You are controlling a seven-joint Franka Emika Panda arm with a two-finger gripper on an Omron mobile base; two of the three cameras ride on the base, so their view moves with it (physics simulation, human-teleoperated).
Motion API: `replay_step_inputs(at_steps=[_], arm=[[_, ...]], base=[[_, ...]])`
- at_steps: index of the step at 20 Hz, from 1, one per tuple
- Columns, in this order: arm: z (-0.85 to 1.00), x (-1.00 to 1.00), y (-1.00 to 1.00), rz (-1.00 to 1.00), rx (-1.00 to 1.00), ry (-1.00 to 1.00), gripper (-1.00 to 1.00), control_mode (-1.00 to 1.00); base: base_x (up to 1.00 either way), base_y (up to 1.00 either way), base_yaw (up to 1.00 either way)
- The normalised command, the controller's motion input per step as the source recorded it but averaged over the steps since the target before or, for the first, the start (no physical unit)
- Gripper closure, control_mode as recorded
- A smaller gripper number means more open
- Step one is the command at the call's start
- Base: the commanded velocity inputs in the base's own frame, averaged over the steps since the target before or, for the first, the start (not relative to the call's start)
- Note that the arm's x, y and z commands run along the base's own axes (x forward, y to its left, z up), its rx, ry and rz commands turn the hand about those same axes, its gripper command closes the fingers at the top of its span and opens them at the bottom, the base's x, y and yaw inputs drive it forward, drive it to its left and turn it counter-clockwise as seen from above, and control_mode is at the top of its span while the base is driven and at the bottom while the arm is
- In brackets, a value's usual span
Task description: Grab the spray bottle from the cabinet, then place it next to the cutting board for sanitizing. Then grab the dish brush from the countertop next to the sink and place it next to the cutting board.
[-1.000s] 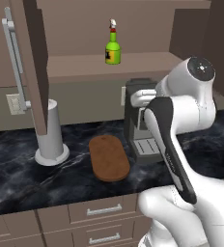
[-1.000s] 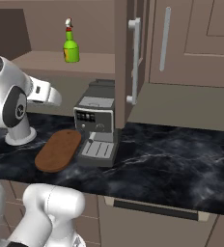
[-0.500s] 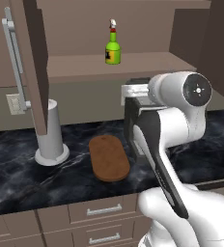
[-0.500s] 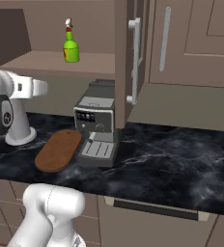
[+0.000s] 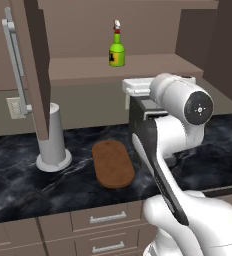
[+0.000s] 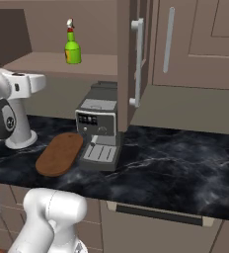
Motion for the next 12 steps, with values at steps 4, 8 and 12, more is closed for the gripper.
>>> replay_step_inputs(at_steps=[4, 8, 12], arm=[[0.19, 0.17, 0.00, 0.00, 0.00, -0.21, -1.00, -1.00], [0.32, 0.03, 0.01, 0.00, 0.00, -0.18, -1.00, -1.00], [0.14, 0.20, 0.05, 0.00, 0.00, -0.02, -1.00, -1.00]], base=[[0.00, 0.00, 0.00], [0.00, 0.00, 0.00], [0.00, 0.00, 0.00]])
